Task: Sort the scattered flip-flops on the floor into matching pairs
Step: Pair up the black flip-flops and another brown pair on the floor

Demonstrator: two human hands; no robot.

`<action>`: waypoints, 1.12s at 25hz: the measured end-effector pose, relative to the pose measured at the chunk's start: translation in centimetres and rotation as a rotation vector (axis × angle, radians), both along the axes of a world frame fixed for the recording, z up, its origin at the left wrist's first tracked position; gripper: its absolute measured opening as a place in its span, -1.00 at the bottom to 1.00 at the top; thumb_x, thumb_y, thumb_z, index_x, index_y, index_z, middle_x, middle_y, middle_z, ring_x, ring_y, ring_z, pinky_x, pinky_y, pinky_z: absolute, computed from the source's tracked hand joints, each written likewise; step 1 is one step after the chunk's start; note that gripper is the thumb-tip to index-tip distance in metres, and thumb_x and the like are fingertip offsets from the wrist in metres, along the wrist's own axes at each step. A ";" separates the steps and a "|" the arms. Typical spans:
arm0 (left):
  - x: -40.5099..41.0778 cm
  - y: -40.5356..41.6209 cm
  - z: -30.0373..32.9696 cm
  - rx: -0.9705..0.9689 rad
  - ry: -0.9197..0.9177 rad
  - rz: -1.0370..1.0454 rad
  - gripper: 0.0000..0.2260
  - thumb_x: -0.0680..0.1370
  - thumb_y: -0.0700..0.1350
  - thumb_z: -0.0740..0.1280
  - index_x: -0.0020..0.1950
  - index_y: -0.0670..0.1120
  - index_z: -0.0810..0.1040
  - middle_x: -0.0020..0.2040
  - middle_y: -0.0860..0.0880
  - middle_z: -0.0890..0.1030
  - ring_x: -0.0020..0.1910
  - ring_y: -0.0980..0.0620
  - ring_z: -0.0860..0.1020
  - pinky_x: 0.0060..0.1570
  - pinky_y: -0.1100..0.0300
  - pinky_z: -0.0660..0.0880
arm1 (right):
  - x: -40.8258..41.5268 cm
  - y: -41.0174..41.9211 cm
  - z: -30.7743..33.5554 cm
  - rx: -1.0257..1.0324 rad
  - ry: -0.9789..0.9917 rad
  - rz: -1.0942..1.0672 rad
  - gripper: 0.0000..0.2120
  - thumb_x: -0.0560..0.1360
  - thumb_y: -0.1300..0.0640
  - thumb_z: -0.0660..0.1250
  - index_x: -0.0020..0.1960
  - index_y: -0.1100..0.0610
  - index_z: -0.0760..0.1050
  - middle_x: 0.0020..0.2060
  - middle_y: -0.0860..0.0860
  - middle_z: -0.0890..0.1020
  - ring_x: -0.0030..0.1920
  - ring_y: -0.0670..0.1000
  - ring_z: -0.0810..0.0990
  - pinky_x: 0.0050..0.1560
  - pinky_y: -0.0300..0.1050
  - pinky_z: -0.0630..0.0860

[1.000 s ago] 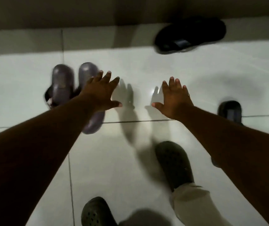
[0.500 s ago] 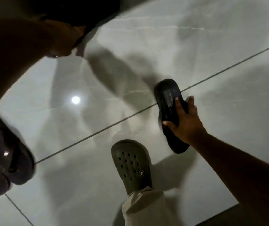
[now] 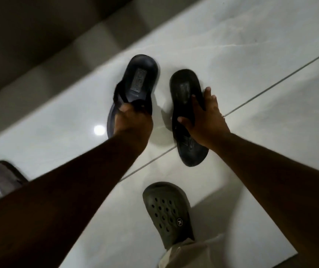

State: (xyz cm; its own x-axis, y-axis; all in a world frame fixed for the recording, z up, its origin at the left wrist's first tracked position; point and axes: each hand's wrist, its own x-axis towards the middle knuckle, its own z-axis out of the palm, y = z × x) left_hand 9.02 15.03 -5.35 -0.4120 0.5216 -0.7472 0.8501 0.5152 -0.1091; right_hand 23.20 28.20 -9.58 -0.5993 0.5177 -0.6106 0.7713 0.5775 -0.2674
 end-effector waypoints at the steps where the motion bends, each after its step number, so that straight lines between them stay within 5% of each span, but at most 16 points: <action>1: -0.7 -0.5 -0.4 0.036 0.049 -0.131 -0.53 0.56 -0.13 0.23 0.44 -0.25 0.30 0.39 -0.32 0.38 0.35 -0.36 0.33 0.25 -0.19 0.37 | -0.7 -0.2 0.0 0.006 0.002 0.008 -0.18 0.45 -0.35 0.18 0.54 -0.03 -0.04 0.56 0.13 -0.20 0.54 0.28 -0.14 0.40 0.39 0.17; 3: -2.6 -1.9 -1.2 0.206 0.042 -0.398 -0.47 0.55 -0.02 0.25 0.48 -0.17 0.27 0.51 -0.30 0.24 0.48 -0.37 0.18 0.35 -0.22 0.27 | -1.1 -0.9 0.1 -0.007 -0.002 0.019 -0.08 0.35 -0.41 0.26 0.53 -0.11 -0.09 0.56 0.08 -0.21 0.53 0.33 -0.17 0.33 0.47 0.17; 5: -5.0 -3.2 -1.5 0.208 -0.061 -0.443 -0.42 0.59 -0.02 0.19 0.56 -0.15 0.10 0.59 -0.28 0.04 0.55 -0.32 0.05 0.45 -0.19 0.12 | -1.1 -1.8 -0.1 -0.043 -0.020 0.051 0.05 0.26 -0.41 0.35 0.53 -0.15 -0.17 0.56 0.07 -0.23 0.51 0.36 -0.23 0.33 0.49 0.14; 8: -3.4 -5.4 -1.2 0.183 -0.080 -0.284 -0.49 0.63 -0.08 0.10 0.55 -0.19 0.08 0.52 -0.34 0.18 0.42 -0.34 0.32 0.33 -0.17 0.28 | -1.7 -2.2 0.0 -0.051 -0.014 0.126 0.10 0.25 -0.38 0.40 0.54 -0.10 -0.16 0.55 0.15 -0.23 0.51 0.34 -0.28 0.39 0.43 0.07; 13: 2.3 -6.1 -1.1 0.130 -0.141 0.130 -0.42 0.53 0.02 0.33 0.47 -0.16 0.26 0.32 -0.22 0.48 0.21 -0.23 0.54 0.17 -0.08 0.50 | -5.8 -0.9 0.7 -0.139 0.054 0.268 0.03 0.30 -0.35 0.37 0.55 0.00 -0.07 0.53 0.25 -0.09 0.53 0.27 -0.16 0.51 0.27 0.00; 15: 3.3 -6.0 -1.5 0.155 -0.118 0.145 -0.35 0.47 0.07 0.40 0.46 -0.14 0.27 0.29 -0.23 0.51 0.17 -0.23 0.56 0.14 -0.07 0.54 | -6.8 -0.3 0.8 -0.161 0.067 0.352 -0.04 0.32 -0.32 0.37 0.54 0.00 0.01 0.53 0.26 -0.07 0.53 0.28 -0.15 0.51 0.25 -0.02; 20: 2.2 -6.0 -1.8 0.184 -0.083 0.193 -0.30 0.43 0.13 0.42 0.48 -0.06 0.25 0.41 -0.20 0.42 0.20 -0.26 0.54 0.09 -0.06 0.50 | -5.7 0.1 1.1 -0.195 0.007 0.388 -0.08 0.34 -0.25 0.42 0.54 -0.05 0.03 0.55 0.19 -0.14 0.53 0.28 -0.17 0.50 0.28 -0.01; 24: 2.0 -7.3 -1.7 0.177 -0.197 0.187 -0.23 0.45 0.13 0.40 0.55 -0.03 0.12 0.55 -0.18 0.21 0.39 -0.27 0.39 0.25 -0.13 0.44 | -6.2 -1.6 1.6 -0.199 -0.042 0.357 -0.02 0.36 -0.21 0.44 0.56 0.00 -0.06 0.56 0.18 -0.19 0.53 0.28 -0.23 0.49 0.25 -0.03; 26: 1.7 -9.8 -0.6 0.325 -0.224 0.204 -0.21 0.46 0.17 0.36 0.57 0.00 0.07 0.61 -0.13 0.05 0.53 -0.24 0.18 0.34 -0.15 0.34 | -6.7 -2.8 2.1 -0.072 -0.019 0.391 -0.03 0.39 -0.19 0.41 0.56 0.07 -0.08 0.55 0.26 -0.16 0.52 0.33 -0.21 0.50 0.27 -0.03; 28: 0.8 -15.6 1.3 0.442 -0.074 0.260 -0.29 0.46 0.21 0.31 0.54 0.00 0.20 0.61 -0.13 0.09 0.56 -0.21 0.14 0.32 -0.12 0.33 | -8.0 -5.8 3.8 0.053 0.124 0.412 -0.09 0.41 -0.14 0.41 0.54 0.17 0.01 0.52 0.35 -0.04 0.51 0.40 -0.10 0.48 0.30 0.01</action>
